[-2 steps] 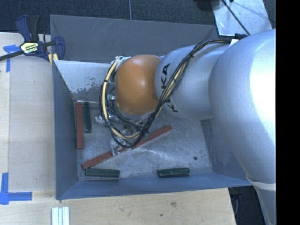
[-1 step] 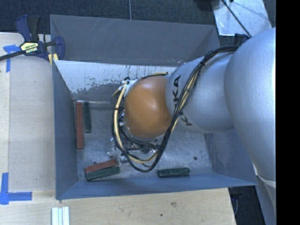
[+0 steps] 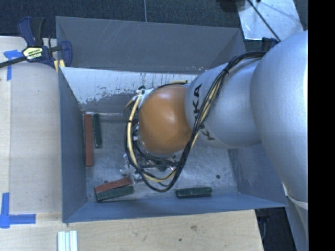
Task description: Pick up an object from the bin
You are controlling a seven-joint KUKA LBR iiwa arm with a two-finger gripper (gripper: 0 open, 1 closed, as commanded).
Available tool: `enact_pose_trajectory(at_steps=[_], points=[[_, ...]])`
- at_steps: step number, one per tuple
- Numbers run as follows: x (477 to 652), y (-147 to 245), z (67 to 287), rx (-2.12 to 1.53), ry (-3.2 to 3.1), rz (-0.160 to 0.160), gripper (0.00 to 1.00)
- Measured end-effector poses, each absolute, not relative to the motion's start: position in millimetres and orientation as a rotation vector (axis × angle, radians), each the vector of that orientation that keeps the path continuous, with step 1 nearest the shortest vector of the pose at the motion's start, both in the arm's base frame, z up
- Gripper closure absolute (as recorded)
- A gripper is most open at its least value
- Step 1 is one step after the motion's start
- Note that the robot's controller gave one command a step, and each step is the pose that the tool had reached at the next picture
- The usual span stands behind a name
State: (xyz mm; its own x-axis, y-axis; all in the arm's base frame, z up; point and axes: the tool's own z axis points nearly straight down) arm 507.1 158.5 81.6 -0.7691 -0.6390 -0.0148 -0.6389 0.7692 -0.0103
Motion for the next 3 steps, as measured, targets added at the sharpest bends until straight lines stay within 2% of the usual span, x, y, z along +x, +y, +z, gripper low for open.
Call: enact_pose_trajectory(at_steps=[1, 2, 3], points=[[506.9, 159, 82, -1.061, 2.938, -0.007, 1.0], [508.6, 155, 114, -1.11, 2.929, 0.0, 1.0], [512.2, 150, 161, -1.128, 2.936, 0.002, 1.0]])
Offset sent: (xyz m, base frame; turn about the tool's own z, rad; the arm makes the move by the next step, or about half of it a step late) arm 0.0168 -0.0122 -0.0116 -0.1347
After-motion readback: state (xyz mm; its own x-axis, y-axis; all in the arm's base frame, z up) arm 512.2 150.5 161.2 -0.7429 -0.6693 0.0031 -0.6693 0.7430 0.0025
